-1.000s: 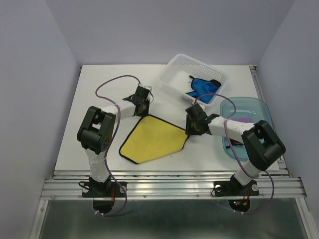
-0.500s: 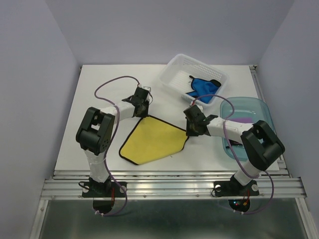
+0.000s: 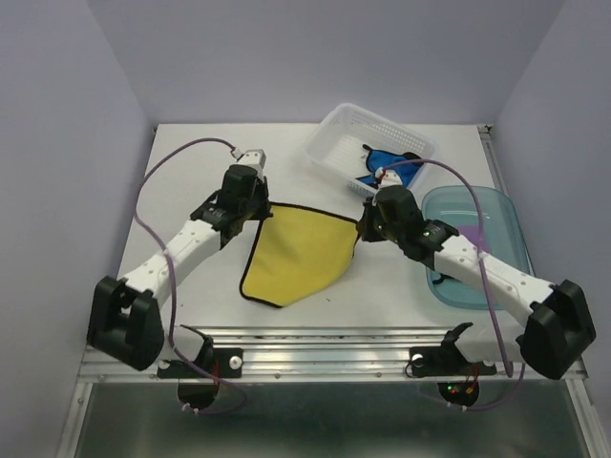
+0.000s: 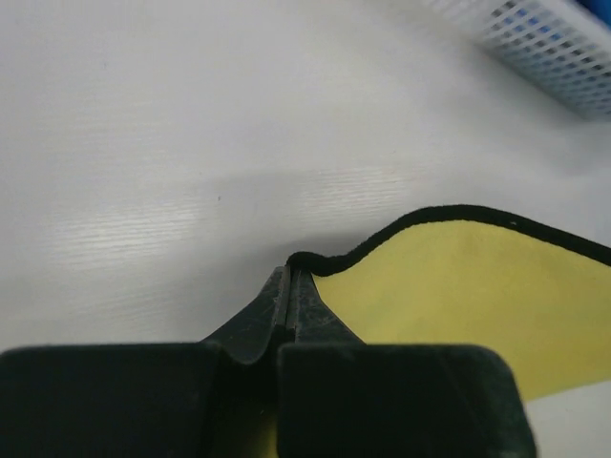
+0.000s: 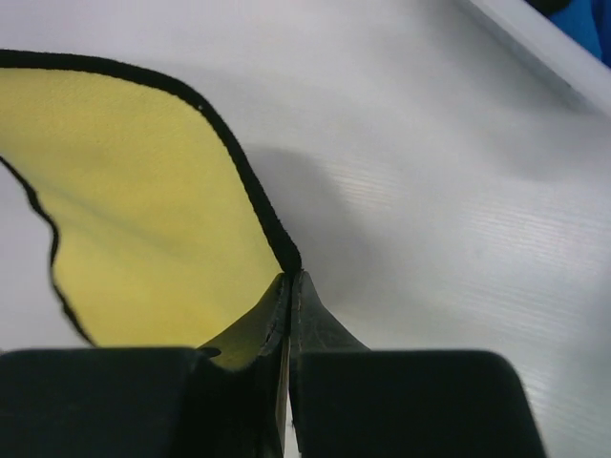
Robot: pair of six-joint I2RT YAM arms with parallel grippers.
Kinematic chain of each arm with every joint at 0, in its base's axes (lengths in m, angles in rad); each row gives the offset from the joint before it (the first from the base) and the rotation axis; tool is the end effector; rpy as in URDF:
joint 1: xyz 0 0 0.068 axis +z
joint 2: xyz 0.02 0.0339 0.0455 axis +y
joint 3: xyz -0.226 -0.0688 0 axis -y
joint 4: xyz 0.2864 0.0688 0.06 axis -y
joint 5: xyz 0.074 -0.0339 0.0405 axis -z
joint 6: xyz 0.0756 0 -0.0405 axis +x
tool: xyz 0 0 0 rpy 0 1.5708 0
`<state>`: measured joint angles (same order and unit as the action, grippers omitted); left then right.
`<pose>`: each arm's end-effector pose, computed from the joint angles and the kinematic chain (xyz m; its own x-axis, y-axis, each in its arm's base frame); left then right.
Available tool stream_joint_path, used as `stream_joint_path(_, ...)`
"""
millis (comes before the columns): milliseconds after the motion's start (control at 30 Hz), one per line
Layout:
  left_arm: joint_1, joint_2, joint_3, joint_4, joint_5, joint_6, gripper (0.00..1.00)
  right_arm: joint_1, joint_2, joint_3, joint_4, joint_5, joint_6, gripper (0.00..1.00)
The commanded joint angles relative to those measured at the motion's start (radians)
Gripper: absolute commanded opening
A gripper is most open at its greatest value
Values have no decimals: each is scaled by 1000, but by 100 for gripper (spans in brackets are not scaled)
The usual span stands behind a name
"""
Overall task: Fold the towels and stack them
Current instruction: Flatten out the crumpled towel
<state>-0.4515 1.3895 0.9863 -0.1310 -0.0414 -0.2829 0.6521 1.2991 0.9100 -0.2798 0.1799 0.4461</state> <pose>0.3567 -0.1695 0.2025 -0.5527 -0.0420 -0.8323 0.2600 0.9402 -0.2200 0.2971 0.2098 0.1861 -0.6541 0.0346 -0.7556 -0.2253 0.9447 0.2384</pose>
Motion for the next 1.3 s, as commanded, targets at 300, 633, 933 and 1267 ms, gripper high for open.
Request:
stream_joint_path(300, -128, -719, -181, 91, 245, -245, 0, 15, -483, 102, -8, -460, -7, 1)
stream_joint_path(633, -144, -885, -216, 126, 299, -314, 0, 17, -532, 156, -65, -444, 20, 1)
stream_joint_path(933, -136, -693, -337, 99, -161, -384, 0, 14, -220, 136, -82, -68, -6, 1)
stream_joint_path(1267, 145, -108, -227, 300, -58, -319, 0, -35, 127, 295, 74, 84, -108, 1)
